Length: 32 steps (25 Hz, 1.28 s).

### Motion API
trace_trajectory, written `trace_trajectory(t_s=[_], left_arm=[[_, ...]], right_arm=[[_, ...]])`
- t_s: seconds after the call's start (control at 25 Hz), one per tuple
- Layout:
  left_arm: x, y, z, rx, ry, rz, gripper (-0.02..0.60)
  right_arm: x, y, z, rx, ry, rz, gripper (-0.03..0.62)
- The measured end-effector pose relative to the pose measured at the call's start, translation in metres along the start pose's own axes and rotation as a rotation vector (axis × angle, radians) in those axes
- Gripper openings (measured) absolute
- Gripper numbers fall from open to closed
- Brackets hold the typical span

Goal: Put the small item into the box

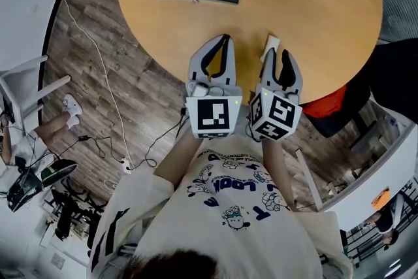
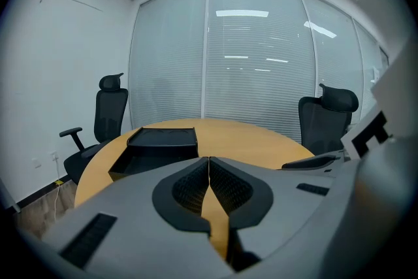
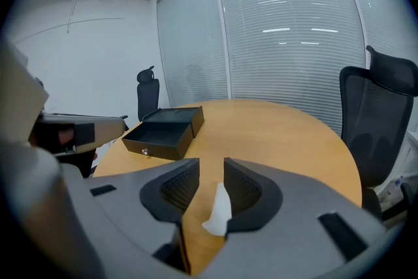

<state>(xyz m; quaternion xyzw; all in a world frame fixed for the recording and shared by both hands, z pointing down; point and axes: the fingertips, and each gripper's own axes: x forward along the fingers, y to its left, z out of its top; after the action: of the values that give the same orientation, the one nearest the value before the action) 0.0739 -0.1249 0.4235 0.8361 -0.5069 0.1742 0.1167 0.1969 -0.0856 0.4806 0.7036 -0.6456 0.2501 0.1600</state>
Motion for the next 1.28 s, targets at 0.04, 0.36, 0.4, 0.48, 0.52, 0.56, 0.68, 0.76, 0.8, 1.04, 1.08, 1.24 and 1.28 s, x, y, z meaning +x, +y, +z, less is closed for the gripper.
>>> trace_trajectory(t_s=[0.04,0.36,0.4,0.48,0.52,0.56,0.68,0.76,0.8,1.04,1.08,1.24,1.28], left_arm=[[0.003,-0.001,-0.003,0.0,0.008,0.001,0.015],[0.022,0.006,-0.036,-0.01,0.074,0.009,0.015],[0.024,0.006,-0.04,-0.015,0.083,0.008,0.015],[0.025,0.005,-0.045,-0.026,0.095,0.004,0.015],[0.026,0.005,-0.046,-0.027,0.098,0.002,0.015],[0.026,0.004,-0.046,-0.025,0.103,0.0,0.015],[0.027,0.002,-0.049,-0.023,0.123,-0.003,0.015],[0.028,0.001,-0.052,-0.029,0.136,-0.005,0.015],[0.028,0.001,-0.054,-0.031,0.141,-0.005,0.015],[0.028,0.003,-0.058,-0.039,0.159,0.005,0.015],[0.028,0.003,-0.059,-0.04,0.161,0.007,0.015],[0.027,0.004,-0.062,-0.046,0.173,0.01,0.015],[0.026,0.004,-0.063,-0.048,0.174,0.011,0.015]], right_arm=[[0.003,-0.001,-0.003,0.0,0.007,-0.002,0.132],[0.027,-0.007,-0.041,0.019,0.106,-0.019,0.152],[0.03,-0.008,-0.047,0.025,0.122,-0.021,0.153],[0.032,-0.01,-0.055,0.032,0.147,-0.025,0.158],[0.032,-0.012,-0.057,0.034,0.156,-0.028,0.16],[0.032,-0.013,-0.059,0.036,0.163,-0.032,0.16],[0.032,-0.015,-0.065,0.043,0.187,-0.041,0.161],[0.033,-0.017,-0.069,0.048,0.201,-0.044,0.164],[0.033,-0.017,-0.07,0.049,0.207,-0.044,0.164],[0.034,-0.02,-0.08,0.052,0.249,-0.045,0.167],[0.035,-0.02,-0.081,0.054,0.253,-0.044,0.169],[0.035,-0.018,-0.085,0.059,0.27,-0.039,0.17],[0.035,-0.017,-0.086,0.06,0.275,-0.037,0.17]])
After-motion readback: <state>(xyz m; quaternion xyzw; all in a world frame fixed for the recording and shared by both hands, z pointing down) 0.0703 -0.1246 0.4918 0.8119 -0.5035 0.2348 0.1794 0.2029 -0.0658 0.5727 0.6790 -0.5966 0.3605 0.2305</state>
